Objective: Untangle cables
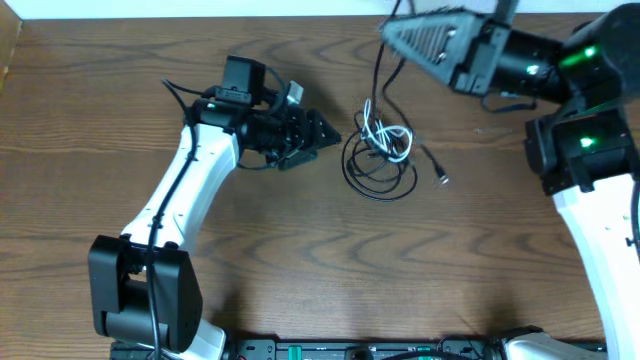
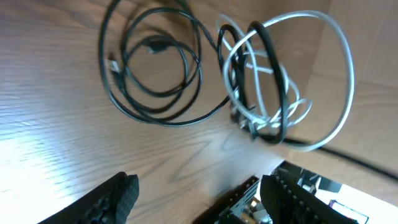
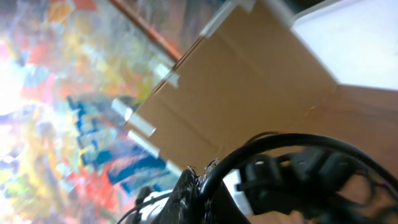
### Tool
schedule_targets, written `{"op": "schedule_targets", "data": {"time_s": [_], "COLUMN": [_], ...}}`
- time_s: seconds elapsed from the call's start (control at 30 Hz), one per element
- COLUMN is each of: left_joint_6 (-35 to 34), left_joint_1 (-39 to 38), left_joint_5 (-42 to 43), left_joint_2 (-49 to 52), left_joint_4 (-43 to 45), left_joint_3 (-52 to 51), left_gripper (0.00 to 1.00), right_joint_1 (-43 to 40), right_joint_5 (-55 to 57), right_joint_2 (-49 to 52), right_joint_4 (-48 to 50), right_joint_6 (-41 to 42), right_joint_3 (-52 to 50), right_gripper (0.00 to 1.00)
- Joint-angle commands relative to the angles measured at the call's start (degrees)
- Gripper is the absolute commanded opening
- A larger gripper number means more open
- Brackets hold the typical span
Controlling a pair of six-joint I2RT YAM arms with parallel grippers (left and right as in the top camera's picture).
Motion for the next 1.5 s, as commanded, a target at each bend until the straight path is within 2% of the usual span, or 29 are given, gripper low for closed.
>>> {"op": "schedule_targets", "data": {"time_s": [0.0,0.27,0.43,0.8,1.0,1.07,1.13,1.27,1.47], "left_joint_6": [-0.3,-5.2,-5.4,-8.1,-9.3,-9.3,-9.3,-9.3,-9.3], "left_joint_1": [-2.0,-2.2,-3.0,-6.2,-6.5,-7.0,-7.6,-9.0,-9.2], "left_joint_5": [-0.7,-0.7,-1.9,-11.6,-12.0,-12.0,-12.3,-14.5,-16.3], "left_joint_2": [-0.2,-0.2,-0.2,-0.2,0.2,0.5,0.9,1.7,1.7], "left_joint_4": [0.4,2.4,3.9,6.0,8.0,8.0,7.9,8.0,7.9], "left_joint_3": [-0.1,-0.1,-0.1,-0.1,-0.1,-0.1,-0.1,-0.1,-0.1], "left_gripper": [0.68,0.68,0.67,0.66,0.65,0.61,0.54,0.5,0.22], "right_joint_1": [2.5,2.5,3.2,4.1,4.1,4.0,4.0,4.0,4.0], "right_joint_5": [0.1,-1.3,-1.3,-1.5,-1.5,-1.5,-1.5,-1.6,-2.4], "right_joint_2": [-0.6,-0.6,-0.6,-0.6,-0.6,-0.6,-0.6,-0.6,-0.6], "right_joint_4": [0.2,0.2,0.3,0.3,0.3,0.3,0.3,0.3,0.3], "right_joint_6": [-0.9,-0.9,-0.9,-0.2,0.7,0.6,0.6,0.6,-0.3], "right_joint_3": [0.7,0.7,0.7,0.7,0.7,0.7,0.7,0.7,0.7], "right_gripper": [0.01,0.01,0.01,0.01,0.01,0.01,0.01,0.01,0.01]}}
